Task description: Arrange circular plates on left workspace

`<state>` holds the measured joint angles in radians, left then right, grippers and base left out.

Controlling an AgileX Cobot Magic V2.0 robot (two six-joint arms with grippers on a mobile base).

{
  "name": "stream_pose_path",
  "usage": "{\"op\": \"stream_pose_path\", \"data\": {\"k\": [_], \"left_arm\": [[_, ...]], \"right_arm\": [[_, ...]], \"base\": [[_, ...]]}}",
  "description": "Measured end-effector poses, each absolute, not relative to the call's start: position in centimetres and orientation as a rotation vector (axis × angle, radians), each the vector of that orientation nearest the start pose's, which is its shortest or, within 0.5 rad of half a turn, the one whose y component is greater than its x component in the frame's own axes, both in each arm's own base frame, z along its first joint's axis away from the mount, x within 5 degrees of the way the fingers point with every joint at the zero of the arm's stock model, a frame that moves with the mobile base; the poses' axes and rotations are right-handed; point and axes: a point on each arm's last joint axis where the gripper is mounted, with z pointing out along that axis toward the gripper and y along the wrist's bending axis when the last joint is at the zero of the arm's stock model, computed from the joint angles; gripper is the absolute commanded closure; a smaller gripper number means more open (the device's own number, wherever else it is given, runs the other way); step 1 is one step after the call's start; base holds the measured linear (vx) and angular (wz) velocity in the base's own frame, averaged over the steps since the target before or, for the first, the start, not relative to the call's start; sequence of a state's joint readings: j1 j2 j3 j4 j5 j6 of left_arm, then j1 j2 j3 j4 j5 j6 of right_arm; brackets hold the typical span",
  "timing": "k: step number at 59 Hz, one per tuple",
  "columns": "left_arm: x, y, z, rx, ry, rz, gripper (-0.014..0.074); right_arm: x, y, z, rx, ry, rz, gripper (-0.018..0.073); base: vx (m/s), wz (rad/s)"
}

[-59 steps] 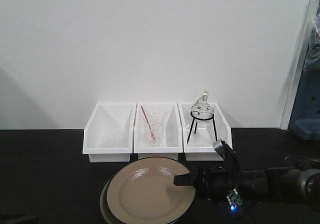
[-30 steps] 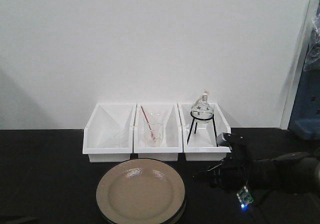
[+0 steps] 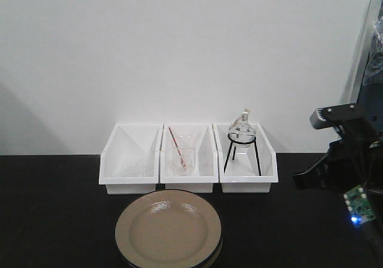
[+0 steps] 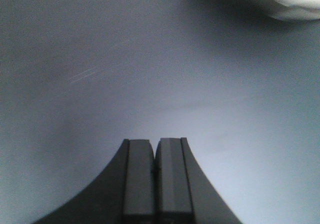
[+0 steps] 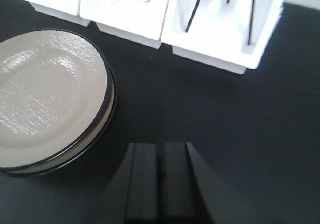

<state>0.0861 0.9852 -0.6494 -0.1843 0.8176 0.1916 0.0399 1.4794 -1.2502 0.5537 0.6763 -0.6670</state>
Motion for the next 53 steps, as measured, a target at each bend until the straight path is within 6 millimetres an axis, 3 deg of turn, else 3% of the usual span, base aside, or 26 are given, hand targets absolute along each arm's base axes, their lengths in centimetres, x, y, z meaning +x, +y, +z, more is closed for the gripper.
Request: {"op": "stream_pose_path", "data": {"k": [6,13,21,31,41,53], "left_arm": [[16.9,1.1,26.0,-0.006,2.624,-0.002,0.0597],[16.8,1.3,26.5,-0.029,2.538,0.038,0.0597],[15.5,1.0,27.4,-0.072,2.317,0.000,0.0597],[11.7,0.5,27.4,-0.114,2.041,-0.045,0.0596],[8.3,0.2,26.7,-0.079,1.882,-0.028,0.0596],[6.4,0.1,27.9,-0.067,1.694,-0.011,0.0596]], "right_arm": [[29.5,3.9,35.6,-0.446,2.174,0.243,0.0564],[25.5,3.3,36.0,-0.399,2.075,0.178,0.0564],[20.5,2.5,34.2,-0.347,1.962,0.085,0.0564],[15.5,1.5,31.8,-0.272,1.807,-0.019,0.0561],[13.0,0.9,29.0,-0.217,1.743,-0.068,0.0560],[12.7,0.5,27.5,-0.184,1.731,-0.101,0.0559]], "base": [[0.00,0.00],[0.00,0.00],[0.00,0.00],[0.00,0.00],[0.00,0.00],[0.00,0.00]]}}
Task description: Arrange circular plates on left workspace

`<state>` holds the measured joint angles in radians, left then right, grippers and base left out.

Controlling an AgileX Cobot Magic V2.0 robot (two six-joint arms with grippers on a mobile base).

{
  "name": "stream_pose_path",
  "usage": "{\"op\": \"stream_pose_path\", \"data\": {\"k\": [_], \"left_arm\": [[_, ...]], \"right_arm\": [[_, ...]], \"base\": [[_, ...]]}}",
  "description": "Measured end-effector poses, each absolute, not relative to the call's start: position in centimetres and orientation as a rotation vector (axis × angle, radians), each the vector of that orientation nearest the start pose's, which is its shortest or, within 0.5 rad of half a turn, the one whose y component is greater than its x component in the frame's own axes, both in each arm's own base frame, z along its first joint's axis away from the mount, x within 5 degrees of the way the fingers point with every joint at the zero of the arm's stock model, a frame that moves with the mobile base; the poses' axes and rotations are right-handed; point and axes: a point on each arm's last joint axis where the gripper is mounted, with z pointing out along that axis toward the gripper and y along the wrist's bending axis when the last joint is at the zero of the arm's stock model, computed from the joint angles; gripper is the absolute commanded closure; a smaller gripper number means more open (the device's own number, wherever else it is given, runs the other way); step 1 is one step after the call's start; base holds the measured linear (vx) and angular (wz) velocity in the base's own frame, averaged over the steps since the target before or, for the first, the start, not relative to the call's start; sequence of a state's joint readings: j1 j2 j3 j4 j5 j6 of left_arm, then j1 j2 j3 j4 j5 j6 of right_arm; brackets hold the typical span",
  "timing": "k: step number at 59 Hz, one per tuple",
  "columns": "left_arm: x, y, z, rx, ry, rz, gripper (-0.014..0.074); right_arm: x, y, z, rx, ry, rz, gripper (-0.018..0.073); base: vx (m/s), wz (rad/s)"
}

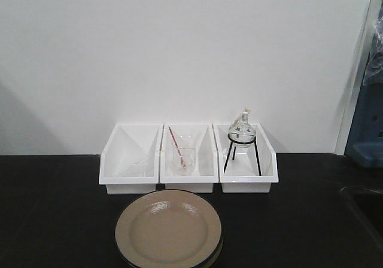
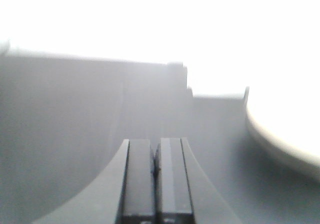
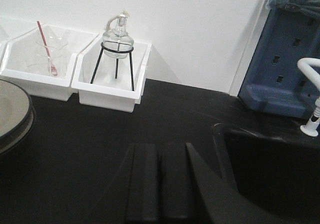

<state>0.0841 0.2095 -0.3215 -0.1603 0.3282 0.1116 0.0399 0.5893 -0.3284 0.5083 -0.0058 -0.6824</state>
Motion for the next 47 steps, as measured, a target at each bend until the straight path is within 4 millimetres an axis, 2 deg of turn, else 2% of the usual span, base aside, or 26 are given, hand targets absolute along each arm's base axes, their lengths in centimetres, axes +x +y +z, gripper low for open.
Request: {"op": "stream_pose_path", "data": {"k": [47], "left_arm": [[6.25,-0.01,27.41,-0.063,1.743,-0.017,0.0596]], "right_arm": [[12.77,0.25,27.86,-0.158,1.691,-0.122,0.0557]], "base": [[0.00,0.00]]}}
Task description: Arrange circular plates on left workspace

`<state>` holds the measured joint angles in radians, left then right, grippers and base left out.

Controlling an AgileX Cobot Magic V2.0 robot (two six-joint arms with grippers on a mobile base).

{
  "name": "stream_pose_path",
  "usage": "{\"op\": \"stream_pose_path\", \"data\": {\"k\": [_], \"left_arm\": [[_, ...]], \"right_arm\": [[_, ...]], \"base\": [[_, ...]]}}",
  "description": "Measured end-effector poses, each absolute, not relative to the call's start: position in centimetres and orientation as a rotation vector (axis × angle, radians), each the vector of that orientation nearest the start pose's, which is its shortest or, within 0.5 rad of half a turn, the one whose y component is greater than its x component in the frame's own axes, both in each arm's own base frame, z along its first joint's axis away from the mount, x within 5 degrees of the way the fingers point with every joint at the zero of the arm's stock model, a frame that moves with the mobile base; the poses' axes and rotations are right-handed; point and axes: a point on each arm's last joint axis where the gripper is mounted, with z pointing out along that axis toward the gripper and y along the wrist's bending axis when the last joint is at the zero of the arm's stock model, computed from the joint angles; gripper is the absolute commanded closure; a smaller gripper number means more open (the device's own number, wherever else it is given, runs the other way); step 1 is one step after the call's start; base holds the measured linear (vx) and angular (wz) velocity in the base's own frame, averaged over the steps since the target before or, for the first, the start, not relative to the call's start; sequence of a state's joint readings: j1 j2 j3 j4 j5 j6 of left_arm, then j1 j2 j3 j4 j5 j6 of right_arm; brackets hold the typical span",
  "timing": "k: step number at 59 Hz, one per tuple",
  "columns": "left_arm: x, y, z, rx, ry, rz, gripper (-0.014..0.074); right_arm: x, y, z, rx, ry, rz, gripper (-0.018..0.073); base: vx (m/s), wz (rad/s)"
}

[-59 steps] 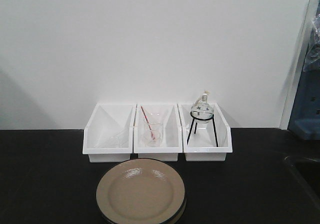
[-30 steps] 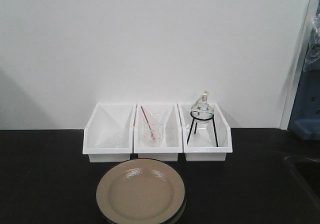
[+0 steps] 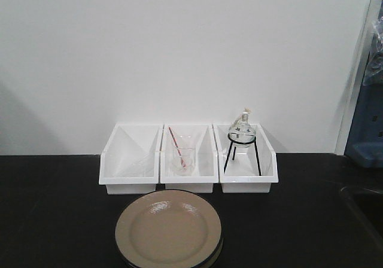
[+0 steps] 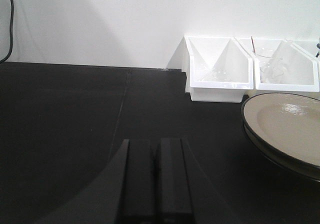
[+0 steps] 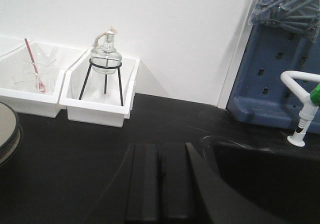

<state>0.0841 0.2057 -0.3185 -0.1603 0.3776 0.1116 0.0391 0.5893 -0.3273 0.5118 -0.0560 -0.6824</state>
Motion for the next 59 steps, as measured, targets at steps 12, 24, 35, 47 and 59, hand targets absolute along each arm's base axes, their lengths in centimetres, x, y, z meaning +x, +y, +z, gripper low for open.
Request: {"op": "stream_pose_path", "data": {"k": [12,24,35,47,59], "left_arm": [[6.0,0.2,24.9,-0.030,1.767,0.049,0.0596],[5.5,0.3,20.1,-0.020,1.694,0.084,0.0596],[5.7,0.4,19.4,-0.042,1.613,0.077,0.0596],[5.7,0.4,19.5,-0.043,1.603,0.078,0.0596],[5.7,0.4,19.5,-0.043,1.603,0.078,0.0596]], "right_arm": [[12.8,0.3,27.9,-0.157,1.691,-0.122,0.0557],[12.8,0.3,27.9,-0.157,1.691,-0.122,0.0557],[12.7,0.2,27.9,-0.157,1.688,-0.122,0.0557],[12.7,0.2,27.9,-0.157,1.688,-0.122,0.0557],[12.7,0.2,27.9,-0.157,1.688,-0.122,0.0557]], "base": [[0.00,0.00],[0.00,0.00],[0.00,0.00],[0.00,0.00],[0.00,0.00]]}}
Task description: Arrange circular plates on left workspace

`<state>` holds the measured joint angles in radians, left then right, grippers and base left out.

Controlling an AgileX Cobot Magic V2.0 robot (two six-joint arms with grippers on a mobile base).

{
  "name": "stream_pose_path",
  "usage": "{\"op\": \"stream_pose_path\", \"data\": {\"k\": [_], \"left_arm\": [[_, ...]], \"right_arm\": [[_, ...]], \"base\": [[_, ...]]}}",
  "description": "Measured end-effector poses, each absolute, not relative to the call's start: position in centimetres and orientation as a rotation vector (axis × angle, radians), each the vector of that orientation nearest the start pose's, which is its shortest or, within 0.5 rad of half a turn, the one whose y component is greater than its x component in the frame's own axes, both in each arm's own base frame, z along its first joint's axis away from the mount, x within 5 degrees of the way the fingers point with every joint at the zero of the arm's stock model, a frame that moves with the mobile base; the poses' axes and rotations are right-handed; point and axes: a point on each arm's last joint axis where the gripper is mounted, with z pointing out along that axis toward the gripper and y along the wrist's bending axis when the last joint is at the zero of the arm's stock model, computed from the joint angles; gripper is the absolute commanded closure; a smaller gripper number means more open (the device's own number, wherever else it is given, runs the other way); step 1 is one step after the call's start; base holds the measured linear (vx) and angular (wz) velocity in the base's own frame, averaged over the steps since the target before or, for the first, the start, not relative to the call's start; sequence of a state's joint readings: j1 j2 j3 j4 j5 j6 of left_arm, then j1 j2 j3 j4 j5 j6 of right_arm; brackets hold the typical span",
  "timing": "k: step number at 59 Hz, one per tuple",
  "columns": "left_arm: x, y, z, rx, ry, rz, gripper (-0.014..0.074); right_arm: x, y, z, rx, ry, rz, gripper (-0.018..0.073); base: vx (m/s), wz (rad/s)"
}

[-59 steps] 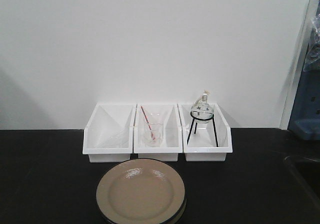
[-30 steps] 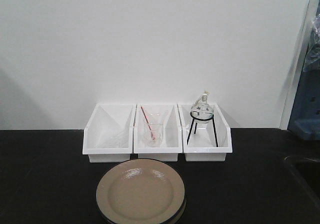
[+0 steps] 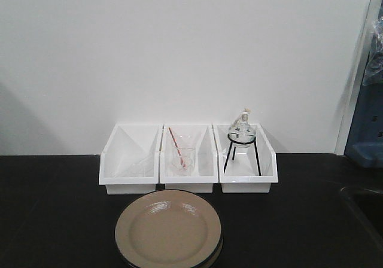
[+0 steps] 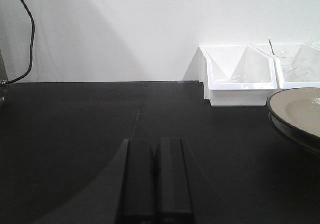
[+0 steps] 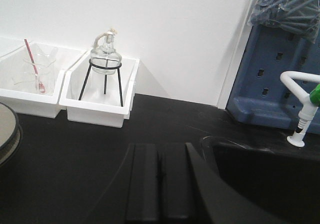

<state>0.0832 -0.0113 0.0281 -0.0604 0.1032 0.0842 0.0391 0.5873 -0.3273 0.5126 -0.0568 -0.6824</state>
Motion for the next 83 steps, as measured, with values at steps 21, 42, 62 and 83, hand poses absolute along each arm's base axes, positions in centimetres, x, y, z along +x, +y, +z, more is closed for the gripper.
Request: {"op": "stream_pose_path", "data": {"k": [21,42,62,83], "left_arm": [[5.7,0.4,19.5,-0.043,1.603,0.078,0.0594],[5.7,0.4,19.5,-0.043,1.603,0.078,0.0594],[5.7,0.4,19.5,-0.043,1.603,0.078,0.0594],[5.7,0.4,19.5,-0.043,1.603,0.078,0.0594]], "right_arm": [[12.7,0.2,27.9,-0.157,1.688,-0.122,0.0557],[12.7,0.2,27.9,-0.157,1.688,-0.122,0.0557],[11.6,0.5,28.0,-0.197,1.696,-0.101,0.0557],[7.1,0.4,26.1,-0.151,1.722,-0.053,0.0557]], "base": [[0.00,0.00],[0.00,0.00],[0.00,0.00],[0.00,0.00]]}}
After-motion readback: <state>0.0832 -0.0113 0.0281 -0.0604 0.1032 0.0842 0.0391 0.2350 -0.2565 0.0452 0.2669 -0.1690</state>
